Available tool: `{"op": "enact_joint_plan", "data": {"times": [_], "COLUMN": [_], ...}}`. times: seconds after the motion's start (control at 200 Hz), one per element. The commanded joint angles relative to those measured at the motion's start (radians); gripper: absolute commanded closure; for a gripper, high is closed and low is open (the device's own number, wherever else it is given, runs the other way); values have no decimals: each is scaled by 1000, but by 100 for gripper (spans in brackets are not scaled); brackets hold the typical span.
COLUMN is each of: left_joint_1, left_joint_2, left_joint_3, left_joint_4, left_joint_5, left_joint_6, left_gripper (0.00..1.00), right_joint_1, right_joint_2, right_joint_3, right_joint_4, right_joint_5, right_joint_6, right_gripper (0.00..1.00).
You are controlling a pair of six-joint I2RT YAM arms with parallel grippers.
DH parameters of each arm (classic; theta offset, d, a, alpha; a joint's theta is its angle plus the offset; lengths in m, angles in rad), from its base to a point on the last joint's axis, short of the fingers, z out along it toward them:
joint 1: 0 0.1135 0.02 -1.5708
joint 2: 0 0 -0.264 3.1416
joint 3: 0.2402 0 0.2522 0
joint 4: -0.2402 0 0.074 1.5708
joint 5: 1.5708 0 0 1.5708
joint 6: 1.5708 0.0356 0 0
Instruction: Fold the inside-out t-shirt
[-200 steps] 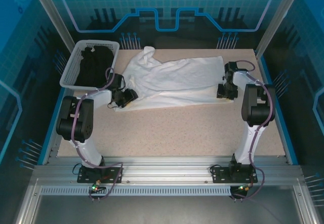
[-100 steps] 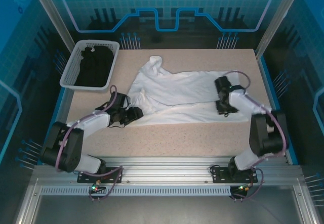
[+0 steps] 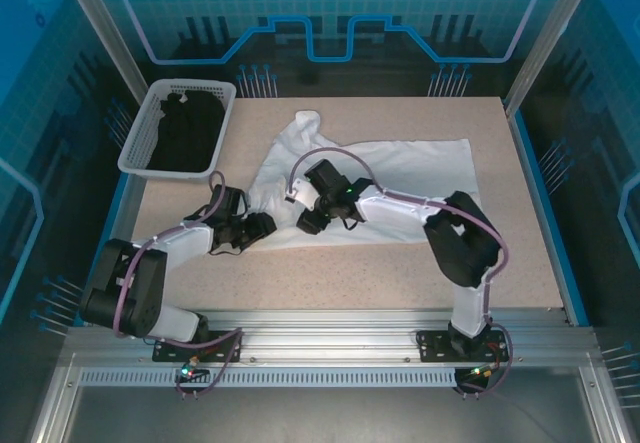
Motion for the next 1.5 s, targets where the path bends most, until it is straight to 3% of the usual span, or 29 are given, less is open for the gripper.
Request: {"op": "enact_joint_plan", "data": {"times": [0.0,0.18,0.49,0.64,0.92,0.995,1.161,1.231,1.331,1.496], "left_joint_1": [14,21,28,29,30,30,30,29,30,30], "left_joint_2": [16,20,30,33,48,48,33,21,11,-3], "left_joint_3": [-24,-42,-56,-59,-58,-57,-50,-50,-51,-57], "left_joint_4": [35,49,57,61,68,67,46,40,36,29], "left_joint_5": [15,13,23,22,19,18,13,8,3,-12], "left_joint_6": [6,9,14,18,25,25,33,34,35,33], "left_gripper": [47,47,47,47,47,47,47,47,47,47], "right_joint_1": [10,5,-20,-54,-229,-264,-275,-250,-192,-142], "right_joint_2": [61,104,114,97,174,230,270,235,204,280], "right_joint_3": [54,82,105,117,307,388,475,436,392,465], "right_joint_4": [-37,-55,-58,-56,-211,-281,-367,-321,-230,-174], "right_joint_5": [-11,50,87,112,197,224,321,260,46,-145], "right_joint_6": [-70,-65,-45,13,404,447,413,355,303,443], "right_gripper": [42,54,90,100,100,81,63,60,57,55]}}
